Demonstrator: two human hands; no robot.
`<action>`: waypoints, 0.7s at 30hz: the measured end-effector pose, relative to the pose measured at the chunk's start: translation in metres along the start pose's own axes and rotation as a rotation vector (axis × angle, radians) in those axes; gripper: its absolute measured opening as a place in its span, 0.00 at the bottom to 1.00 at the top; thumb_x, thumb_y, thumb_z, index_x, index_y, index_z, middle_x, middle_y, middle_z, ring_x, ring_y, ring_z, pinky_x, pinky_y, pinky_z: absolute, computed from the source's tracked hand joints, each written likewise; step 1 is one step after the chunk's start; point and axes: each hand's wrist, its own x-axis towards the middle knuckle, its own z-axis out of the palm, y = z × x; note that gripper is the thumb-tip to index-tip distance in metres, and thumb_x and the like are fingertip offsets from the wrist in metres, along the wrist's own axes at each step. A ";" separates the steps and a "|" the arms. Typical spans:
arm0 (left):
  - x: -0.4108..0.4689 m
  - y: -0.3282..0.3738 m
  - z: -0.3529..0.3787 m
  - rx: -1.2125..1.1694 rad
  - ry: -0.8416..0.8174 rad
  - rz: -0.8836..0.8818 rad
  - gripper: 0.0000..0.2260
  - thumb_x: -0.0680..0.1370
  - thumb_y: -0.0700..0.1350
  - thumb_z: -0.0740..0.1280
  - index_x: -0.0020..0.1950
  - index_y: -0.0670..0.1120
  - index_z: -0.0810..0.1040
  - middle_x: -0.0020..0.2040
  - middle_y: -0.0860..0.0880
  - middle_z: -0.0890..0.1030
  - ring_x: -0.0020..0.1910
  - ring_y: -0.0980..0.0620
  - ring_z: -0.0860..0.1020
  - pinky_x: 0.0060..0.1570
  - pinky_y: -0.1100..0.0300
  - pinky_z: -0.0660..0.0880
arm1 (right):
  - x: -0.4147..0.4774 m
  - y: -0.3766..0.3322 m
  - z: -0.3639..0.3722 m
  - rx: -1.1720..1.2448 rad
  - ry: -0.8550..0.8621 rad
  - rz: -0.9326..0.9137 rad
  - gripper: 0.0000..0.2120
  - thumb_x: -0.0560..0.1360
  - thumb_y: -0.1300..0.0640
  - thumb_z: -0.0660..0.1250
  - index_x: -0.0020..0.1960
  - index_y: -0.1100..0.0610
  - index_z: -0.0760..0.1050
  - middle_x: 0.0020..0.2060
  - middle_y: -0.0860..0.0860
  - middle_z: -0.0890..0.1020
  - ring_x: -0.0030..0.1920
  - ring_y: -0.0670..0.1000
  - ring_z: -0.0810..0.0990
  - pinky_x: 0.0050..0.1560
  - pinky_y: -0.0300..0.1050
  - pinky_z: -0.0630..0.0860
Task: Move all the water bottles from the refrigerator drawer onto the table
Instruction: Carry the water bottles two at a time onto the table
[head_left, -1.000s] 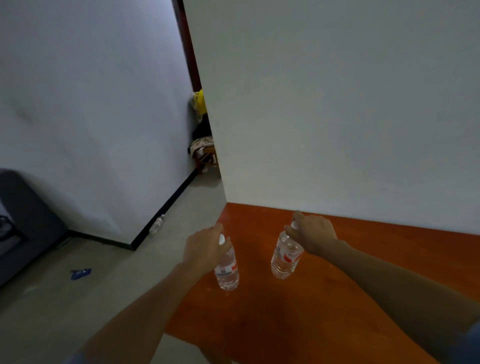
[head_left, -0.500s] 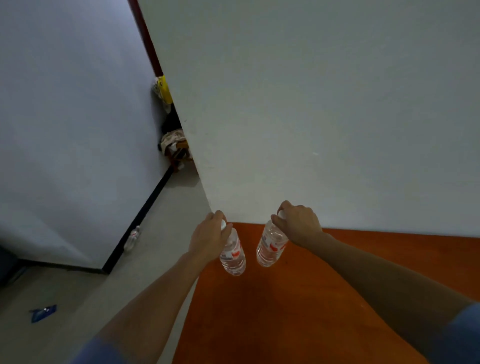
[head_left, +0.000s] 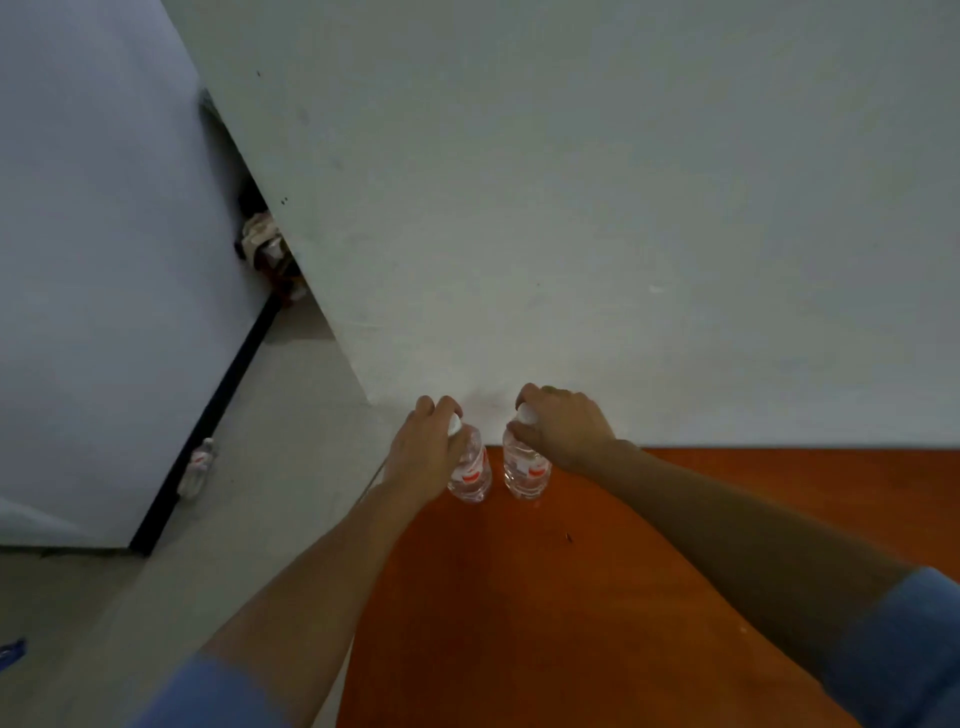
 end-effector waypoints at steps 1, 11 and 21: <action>0.003 0.000 0.002 -0.006 0.011 0.009 0.12 0.80 0.49 0.63 0.59 0.45 0.72 0.56 0.45 0.73 0.51 0.47 0.76 0.45 0.61 0.71 | 0.000 -0.001 0.001 0.014 -0.005 0.008 0.19 0.78 0.43 0.62 0.63 0.54 0.70 0.57 0.54 0.79 0.51 0.55 0.79 0.49 0.49 0.76; -0.004 0.003 -0.014 -0.071 -0.058 0.065 0.18 0.78 0.46 0.67 0.66 0.45 0.70 0.62 0.45 0.74 0.57 0.47 0.76 0.54 0.56 0.75 | -0.029 -0.009 -0.006 0.101 -0.057 0.183 0.25 0.77 0.48 0.66 0.70 0.55 0.65 0.62 0.56 0.74 0.57 0.57 0.77 0.58 0.51 0.76; -0.067 0.073 -0.053 0.101 -0.127 0.325 0.09 0.79 0.46 0.63 0.57 0.46 0.78 0.51 0.47 0.81 0.45 0.50 0.79 0.43 0.58 0.74 | -0.167 0.004 -0.059 0.020 0.066 0.388 0.24 0.79 0.49 0.64 0.71 0.54 0.65 0.64 0.54 0.74 0.57 0.55 0.78 0.57 0.51 0.76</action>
